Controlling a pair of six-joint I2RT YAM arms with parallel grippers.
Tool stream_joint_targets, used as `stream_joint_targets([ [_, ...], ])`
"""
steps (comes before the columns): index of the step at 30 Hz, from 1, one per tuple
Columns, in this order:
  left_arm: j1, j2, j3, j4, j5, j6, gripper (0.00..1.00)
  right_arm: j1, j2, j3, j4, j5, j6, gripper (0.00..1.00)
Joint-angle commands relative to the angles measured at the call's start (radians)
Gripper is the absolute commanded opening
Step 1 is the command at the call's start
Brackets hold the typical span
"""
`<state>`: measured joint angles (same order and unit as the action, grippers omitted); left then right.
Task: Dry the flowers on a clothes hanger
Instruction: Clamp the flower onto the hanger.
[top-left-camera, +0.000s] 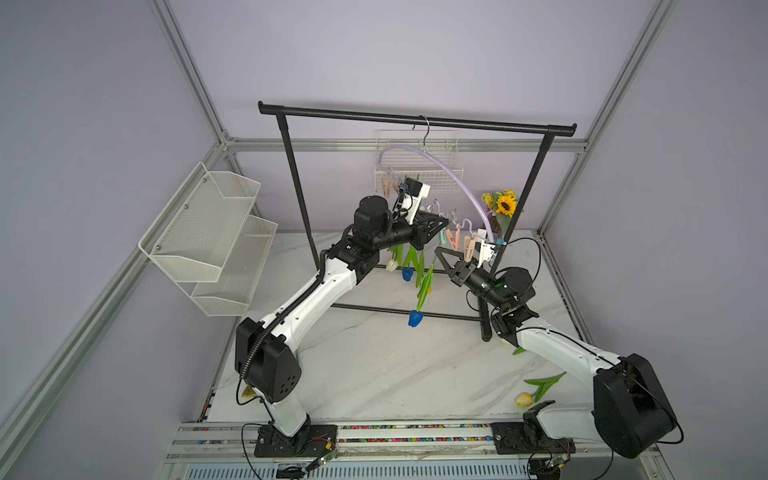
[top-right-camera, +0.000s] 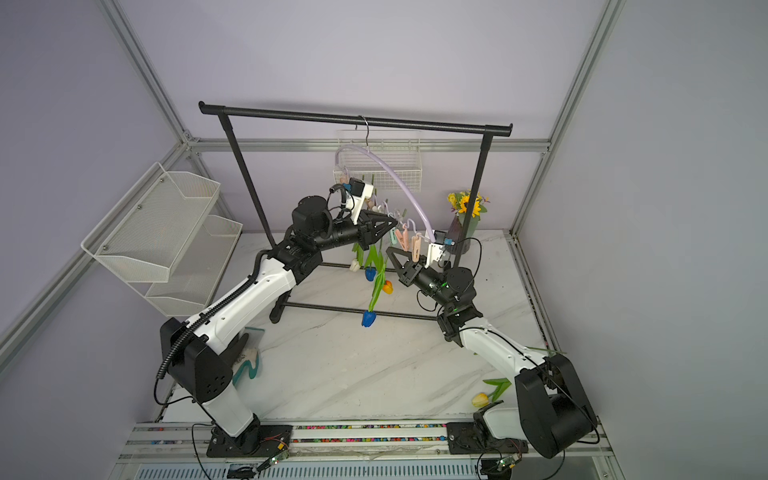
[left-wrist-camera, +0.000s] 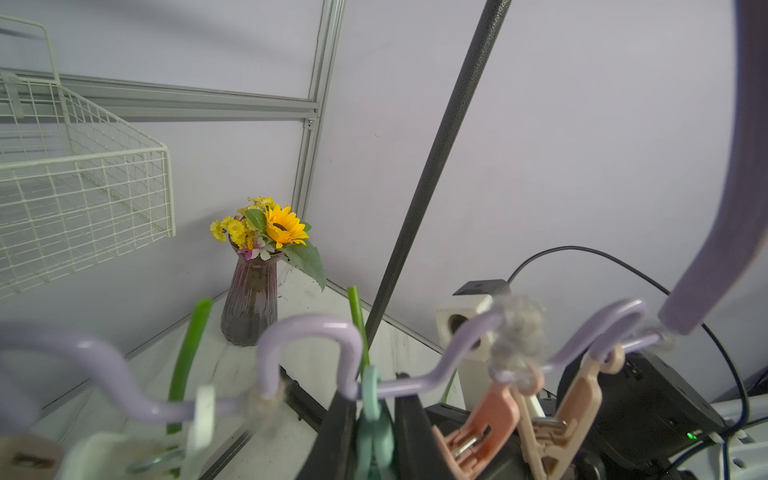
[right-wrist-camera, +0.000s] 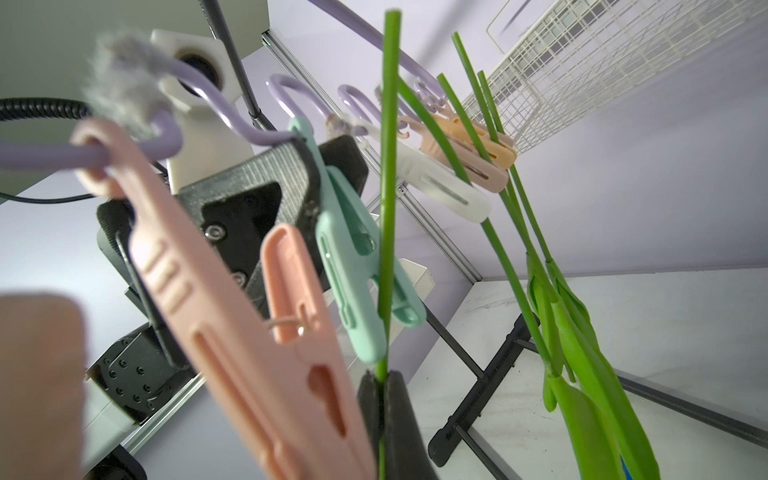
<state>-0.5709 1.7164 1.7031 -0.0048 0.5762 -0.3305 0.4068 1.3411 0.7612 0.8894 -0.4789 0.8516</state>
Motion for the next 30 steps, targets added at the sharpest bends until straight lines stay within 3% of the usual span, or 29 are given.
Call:
stream_joint_targets([
  [1, -0.006, -0.040, -0.014, 0.022, 0.013, -0.008, 0.28, 0.013, -0.010, 0.039, 0.030, -0.002, -0.019, 0.00],
  [6, -0.004, -0.049, -0.011, 0.016, 0.008, 0.000, 0.47, 0.013, -0.016, 0.038, -0.003, 0.005, -0.035, 0.00],
  [13, 0.000, -0.061, -0.011, 0.007, 0.003, 0.006, 0.65, 0.014, -0.031, 0.043, -0.066, 0.030, -0.070, 0.00],
  [17, 0.003, -0.071, -0.016, 0.005, -0.001, 0.009, 0.71, 0.015, -0.043, 0.038, -0.114, 0.039, -0.093, 0.02],
  [22, 0.013, -0.090, -0.034, 0.007, -0.006, 0.006, 0.75, 0.014, -0.073, 0.019, -0.182, 0.051, -0.127, 0.17],
  [30, 0.034, -0.135, -0.067, 0.005, -0.004, 0.003, 0.77, 0.014, -0.163, -0.053, -0.320, 0.087, -0.189, 0.31],
])
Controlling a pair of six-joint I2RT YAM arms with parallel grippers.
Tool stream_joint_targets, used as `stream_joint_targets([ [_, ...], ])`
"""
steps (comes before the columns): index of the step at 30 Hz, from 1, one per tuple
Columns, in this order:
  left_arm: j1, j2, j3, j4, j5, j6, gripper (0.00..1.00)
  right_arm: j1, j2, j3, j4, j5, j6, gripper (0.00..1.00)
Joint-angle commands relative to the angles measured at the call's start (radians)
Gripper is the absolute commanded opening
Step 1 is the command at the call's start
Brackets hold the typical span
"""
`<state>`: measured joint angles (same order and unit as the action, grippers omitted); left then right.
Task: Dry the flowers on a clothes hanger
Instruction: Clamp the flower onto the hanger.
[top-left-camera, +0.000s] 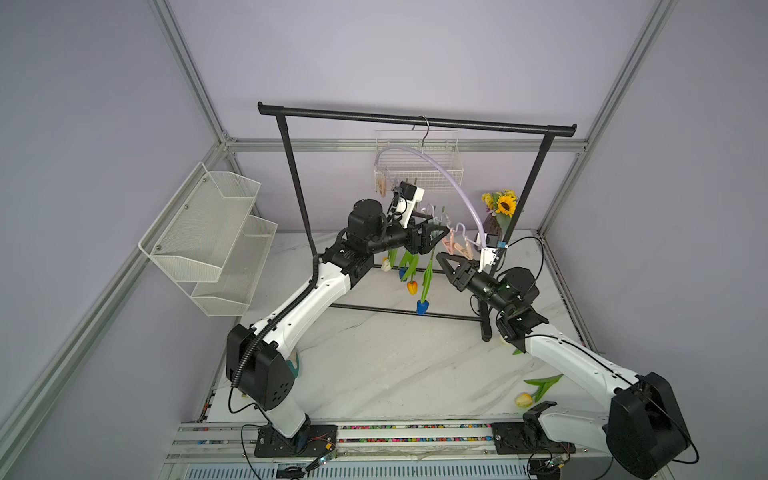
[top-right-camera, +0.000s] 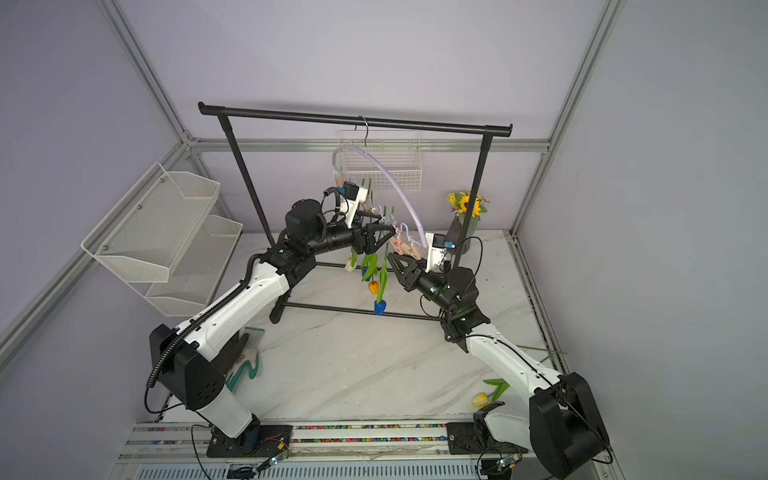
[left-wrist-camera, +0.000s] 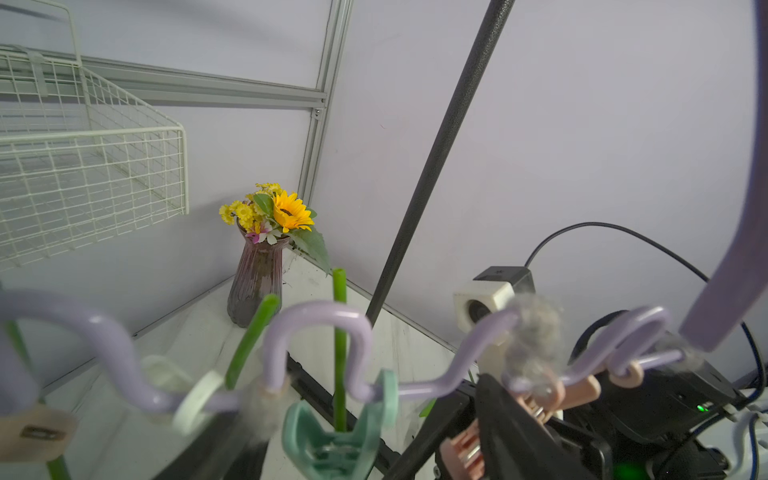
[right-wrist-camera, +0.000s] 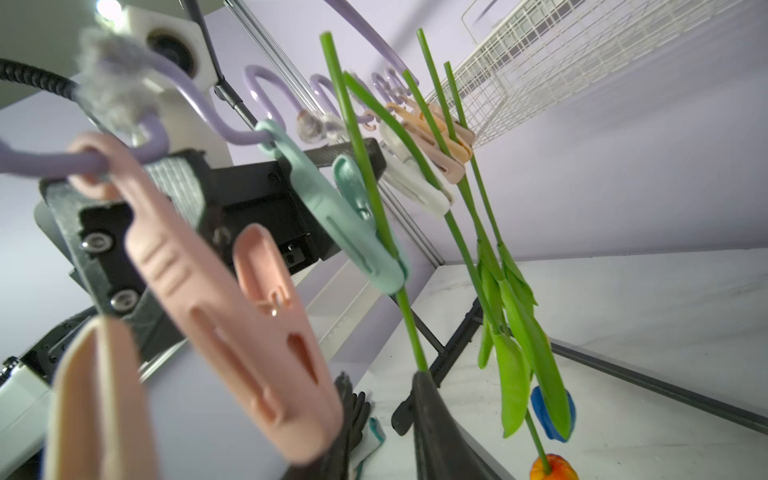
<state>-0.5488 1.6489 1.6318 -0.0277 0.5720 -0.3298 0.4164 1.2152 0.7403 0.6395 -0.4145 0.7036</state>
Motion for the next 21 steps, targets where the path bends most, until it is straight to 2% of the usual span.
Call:
stream_joint_targets([
  [1, 0.015, -0.076, 0.001, 0.028, 0.000, 0.003, 0.77, 0.004, -0.052, -0.043, -0.088, 0.028, -0.047, 0.33],
  [5, 0.022, -0.100, -0.020, 0.017, -0.002, 0.009, 0.78, 0.004, -0.115, -0.082, -0.164, 0.047, -0.084, 0.38],
  [11, 0.036, -0.147, -0.067, -0.011, -0.012, 0.025, 0.78, 0.003, -0.235, -0.130, -0.333, 0.140, -0.118, 0.42],
  [19, 0.051, -0.219, -0.158, -0.090, -0.060, 0.067, 0.79, 0.002, -0.348, -0.149, -0.628, 0.345, -0.109, 0.46],
  [21, 0.052, -0.228, -0.183, -0.113, -0.085, 0.080, 0.80, 0.002, -0.373, -0.159, -0.688, 0.422, -0.097, 0.50],
])
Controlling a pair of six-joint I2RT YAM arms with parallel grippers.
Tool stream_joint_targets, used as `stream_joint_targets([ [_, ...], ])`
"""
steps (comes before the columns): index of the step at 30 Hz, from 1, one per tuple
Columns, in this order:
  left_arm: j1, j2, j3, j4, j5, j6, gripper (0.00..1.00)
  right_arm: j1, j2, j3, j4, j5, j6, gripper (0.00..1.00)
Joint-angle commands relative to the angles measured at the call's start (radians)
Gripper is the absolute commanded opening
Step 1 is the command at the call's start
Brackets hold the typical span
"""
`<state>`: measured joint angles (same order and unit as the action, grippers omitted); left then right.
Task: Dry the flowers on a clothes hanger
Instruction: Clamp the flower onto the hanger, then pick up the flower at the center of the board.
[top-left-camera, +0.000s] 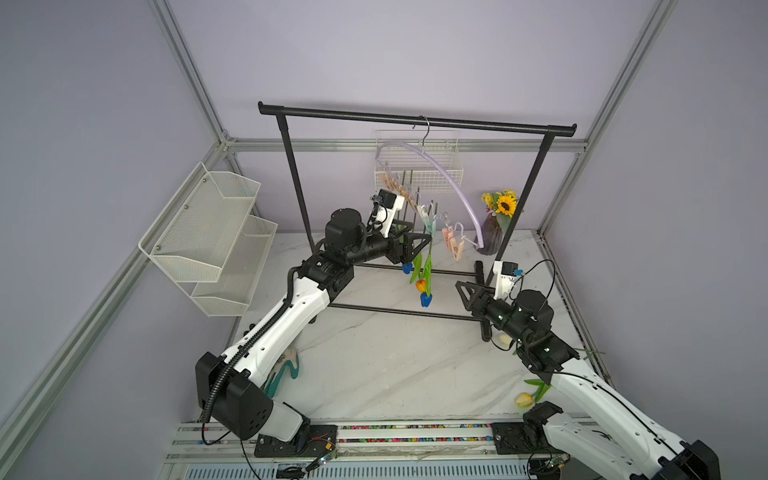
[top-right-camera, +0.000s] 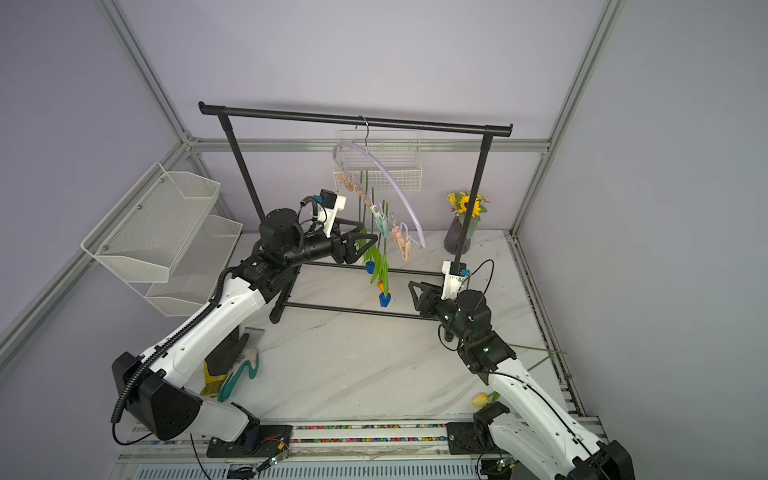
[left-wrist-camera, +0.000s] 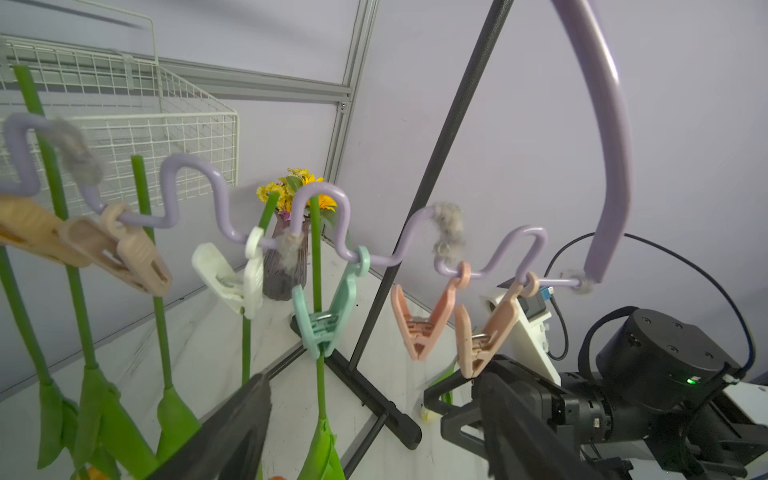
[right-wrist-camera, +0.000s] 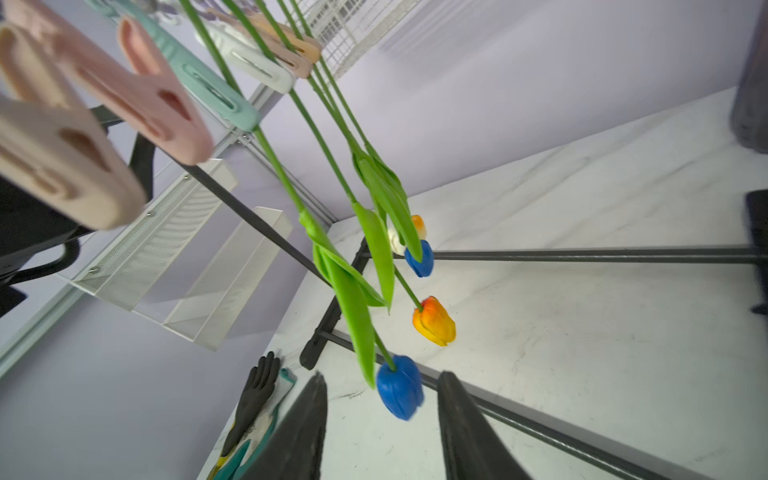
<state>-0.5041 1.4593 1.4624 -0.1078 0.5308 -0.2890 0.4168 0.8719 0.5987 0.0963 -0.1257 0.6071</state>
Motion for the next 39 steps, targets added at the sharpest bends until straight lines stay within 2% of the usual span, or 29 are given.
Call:
stream_joint_targets([
  [1, 0.009, -0.071, -0.034, -0.037, -0.060, 0.043, 0.80, 0.002, -0.045, -0.020, -0.183, 0.186, 0.006, 0.53],
  [10, 0.009, -0.159, -0.224, -0.064, -0.217, 0.026, 0.83, -0.001, -0.099, -0.026, -0.504, 0.683, 0.130, 0.63],
  [15, 0.009, -0.181, -0.290, -0.046, -0.235, -0.037, 0.83, -0.041, -0.048, -0.021, -0.617, 0.806, 0.221, 0.64],
  [17, 0.009, -0.182, -0.309, -0.040, -0.232, -0.048, 0.83, -0.099, -0.013, -0.009, -0.645, 0.780, 0.266, 0.62],
  [21, 0.009, -0.174, -0.320, -0.062, -0.235, -0.064, 0.83, -0.292, 0.068, 0.026, -0.669, 0.623, 0.338, 0.63],
  [25, 0.009, -0.168, -0.327, -0.062, -0.218, -0.081, 0.83, -0.429, 0.208, 0.117, -0.769, 0.592, 0.422, 0.64],
  [29, 0.009, -0.168, -0.331, -0.063, -0.209, -0.087, 0.83, -0.536, 0.352, 0.211, -0.867, 0.570, 0.502, 0.64],
  [39, 0.009, -0.173, -0.326, -0.073, -0.205, -0.098, 0.82, -0.715, 0.533, 0.245, -0.833, 0.503, 0.556, 0.59],
])
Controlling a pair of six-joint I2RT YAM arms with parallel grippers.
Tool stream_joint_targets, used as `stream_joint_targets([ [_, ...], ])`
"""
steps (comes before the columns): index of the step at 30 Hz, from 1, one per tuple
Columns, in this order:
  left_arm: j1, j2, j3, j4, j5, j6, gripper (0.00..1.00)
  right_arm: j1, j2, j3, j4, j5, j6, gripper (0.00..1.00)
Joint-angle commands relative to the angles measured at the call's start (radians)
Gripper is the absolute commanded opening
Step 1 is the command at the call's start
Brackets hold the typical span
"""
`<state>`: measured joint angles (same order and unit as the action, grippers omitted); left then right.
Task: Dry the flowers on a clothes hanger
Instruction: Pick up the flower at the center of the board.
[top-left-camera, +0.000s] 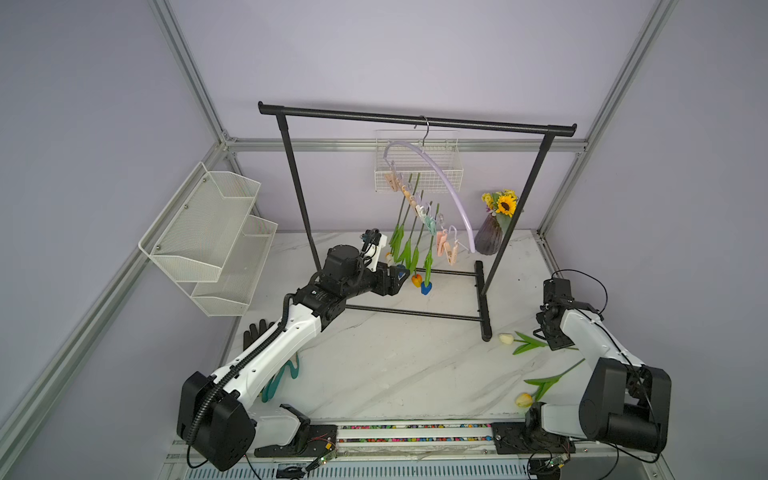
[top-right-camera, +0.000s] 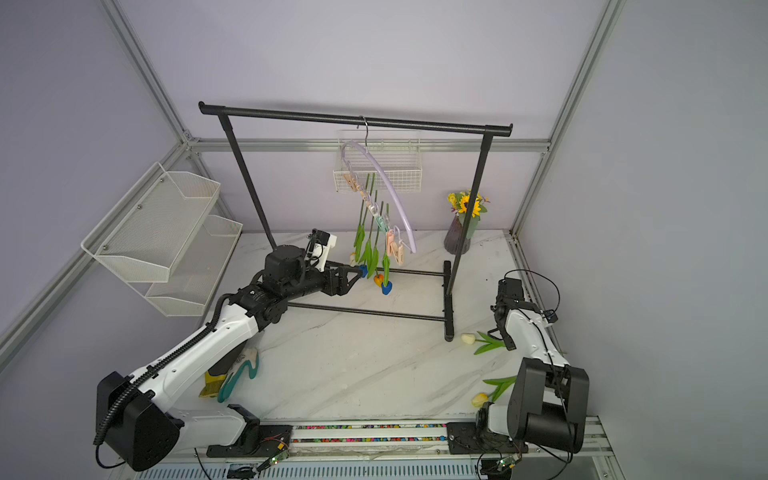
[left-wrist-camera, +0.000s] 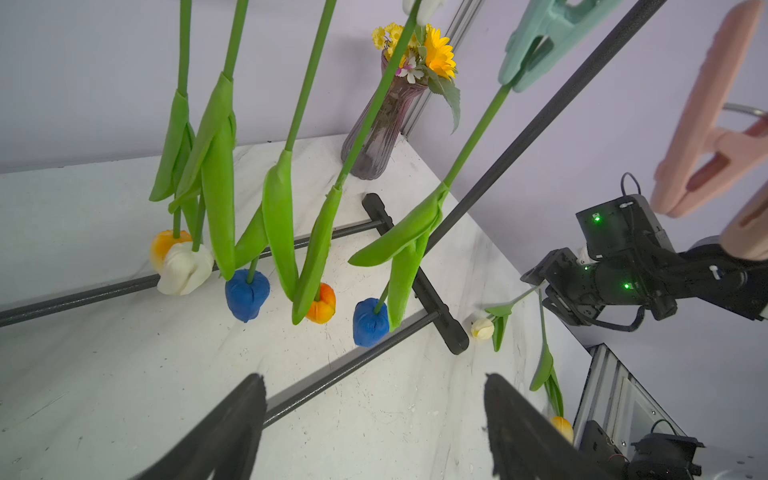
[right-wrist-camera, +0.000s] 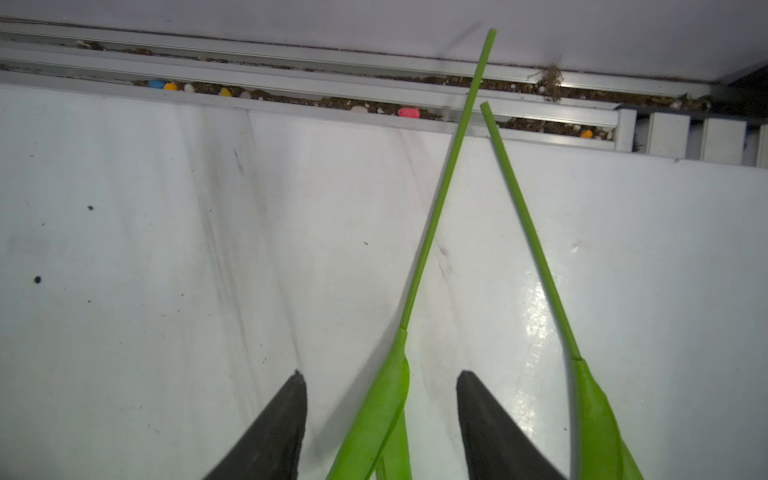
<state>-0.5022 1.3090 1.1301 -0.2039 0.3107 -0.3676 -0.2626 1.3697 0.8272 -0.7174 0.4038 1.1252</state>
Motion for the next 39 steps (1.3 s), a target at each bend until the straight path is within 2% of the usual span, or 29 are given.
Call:
stream_joint_targets([
  [1, 0.007, -0.021, 0.007, 0.024, 0.014, -0.019, 0.82, -0.052, 0.050, 0.010, -0.006, -0.035, 0.035, 0.58],
  [5, 0.007, -0.014, 0.010, 0.026, 0.020, -0.021, 0.82, -0.110, 0.110, 0.011, 0.013, -0.074, 0.026, 0.51],
  [17, 0.006, -0.011, 0.012, 0.022, 0.026, -0.022, 0.82, -0.116, 0.203, 0.034, 0.044, -0.106, 0.021, 0.49],
  [26, 0.007, -0.025, 0.031, -0.005, 0.008, 0.027, 0.83, -0.116, 0.268, 0.068, 0.036, -0.105, 0.020, 0.46],
  [35, 0.007, -0.019, 0.029, 0.004, 0.016, 0.023, 0.83, -0.119, 0.295, 0.052, 0.039, -0.111, 0.027, 0.29],
  [39, 0.007, -0.018, 0.030, 0.008, 0.018, 0.026, 0.83, -0.119, 0.291, 0.038, 0.066, -0.125, 0.001, 0.14],
])
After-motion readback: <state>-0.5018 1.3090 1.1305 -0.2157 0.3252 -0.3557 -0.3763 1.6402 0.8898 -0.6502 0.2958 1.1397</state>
